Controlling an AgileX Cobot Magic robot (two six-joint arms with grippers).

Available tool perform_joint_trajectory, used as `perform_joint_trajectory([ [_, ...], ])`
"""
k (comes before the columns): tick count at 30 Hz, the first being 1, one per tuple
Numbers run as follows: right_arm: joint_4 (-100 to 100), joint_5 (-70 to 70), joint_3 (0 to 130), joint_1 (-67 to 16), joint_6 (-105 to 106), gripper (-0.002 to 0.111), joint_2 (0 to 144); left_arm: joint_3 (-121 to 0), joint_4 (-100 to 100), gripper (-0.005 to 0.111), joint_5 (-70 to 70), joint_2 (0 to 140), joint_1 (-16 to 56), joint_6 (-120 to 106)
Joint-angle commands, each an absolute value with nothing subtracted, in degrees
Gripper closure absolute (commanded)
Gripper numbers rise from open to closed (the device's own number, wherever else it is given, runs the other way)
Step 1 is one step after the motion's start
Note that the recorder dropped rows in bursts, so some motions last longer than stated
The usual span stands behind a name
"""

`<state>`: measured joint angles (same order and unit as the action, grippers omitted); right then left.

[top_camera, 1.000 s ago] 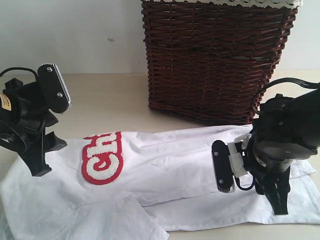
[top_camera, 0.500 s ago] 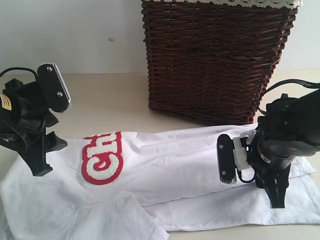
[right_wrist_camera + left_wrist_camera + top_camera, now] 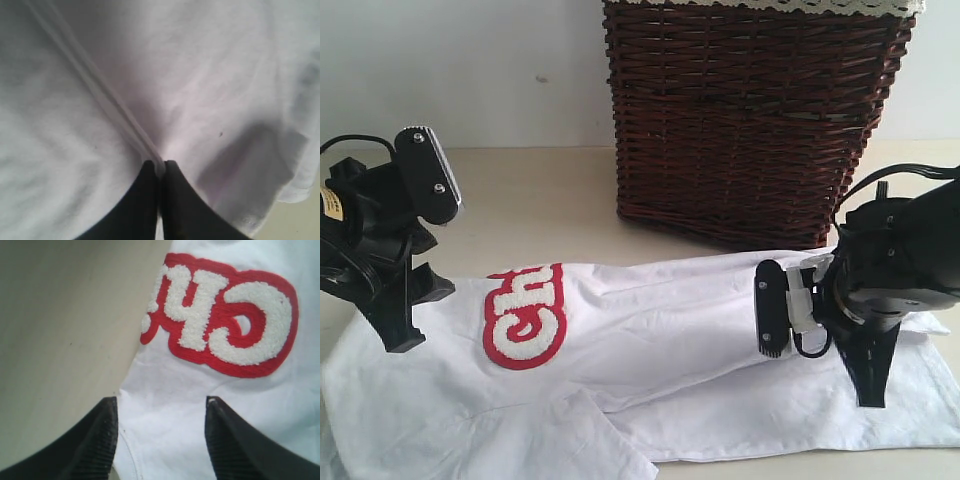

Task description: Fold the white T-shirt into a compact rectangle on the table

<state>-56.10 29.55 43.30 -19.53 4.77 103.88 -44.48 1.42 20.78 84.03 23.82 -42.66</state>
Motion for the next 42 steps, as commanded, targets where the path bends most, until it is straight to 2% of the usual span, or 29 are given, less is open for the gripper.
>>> perform_joint_trajectory([
  [1, -53.96, 31.68, 43.25, -19.25, 5.29, 0.108, 100.22, -44.22, 0.35, 0.055, 19.99, 83.65, 24.12, -42.17],
  [5, -42.04, 32.27, 43.25, -19.25, 16.15, 0.108, 93.73, -44.22, -0.83, 0.055, 20.40, 83.65, 24.12, -42.17],
  [10, -24.73, 40.87, 43.25, -19.25, 32.87, 0.108, 86.72, -44.22, -0.81, 0.055, 20.65, 83.65, 24.12, -42.17],
  [15, -24.41, 49.20, 43.25, -19.25, 34.81, 0.108, 83.72, -44.22, -0.81, 0.055, 20.80, 83.65, 24.12, -42.17],
  [19, -16.24, 49.23, 40.60, -19.36, 43.19, 0.108, 83.93, -44.22, -1.32, 0.055, 21.04, 83.65, 24.12, -42.17],
  [24, -15.52, 49.23, 39.27, -19.36, 43.88, 0.108, 83.09, -44.22, -1.32, 0.055, 21.04, 83.65, 24.12, -42.17],
  [27, -9.58, 49.36, 38.71, -19.36, 48.79, 0.092, 83.03, -44.22, -1.32, 0.055, 21.04, 83.65, 24.12, -42.17],
  [31, -10.43, 47.90, 37.66, -19.36, 48.44, 0.041, 83.03, -44.22, -1.32, 0.055, 21.54, 83.65, 24.12, -42.17],
  [32, -12.35, 47.90, 37.66, -19.36, 47.60, 0.031, 83.03, -44.22, -1.32, 0.055, 21.69, 83.65, 24.12, -42.17],
  [33, -14.82, 47.77, 37.66, -19.36, 45.88, 0.025, 83.03, -44.22, -1.32, 0.055, 22.10, 83.65, 24.12, -42.17],
  [37, -23.01, 44.31, 37.66, -19.36, 36.45, 0.025, 82.25, -44.22, -4.27, 0.056, 24.34, 83.65, 24.12, -43.27],
  [40, -22.04, 41.88, 37.66, -19.36, 34.65, 0.027, 80.92, -43.99, -15.77, 0.056, 26.02, 83.90, 24.12, -51.77],
  [41, -20.87, 41.33, 37.66, -19.36, 35.97, 0.031, 80.30, -43.87, -22.04, 0.056, 27.00, 84.14, 24.25, -57.56],
  [42, -19.76, 40.22, 37.66, -19.36, 36.29, 0.040, 79.90, -43.72, -26.80, 0.056, 27.93, 84.64, 24.69, -62.14],
])
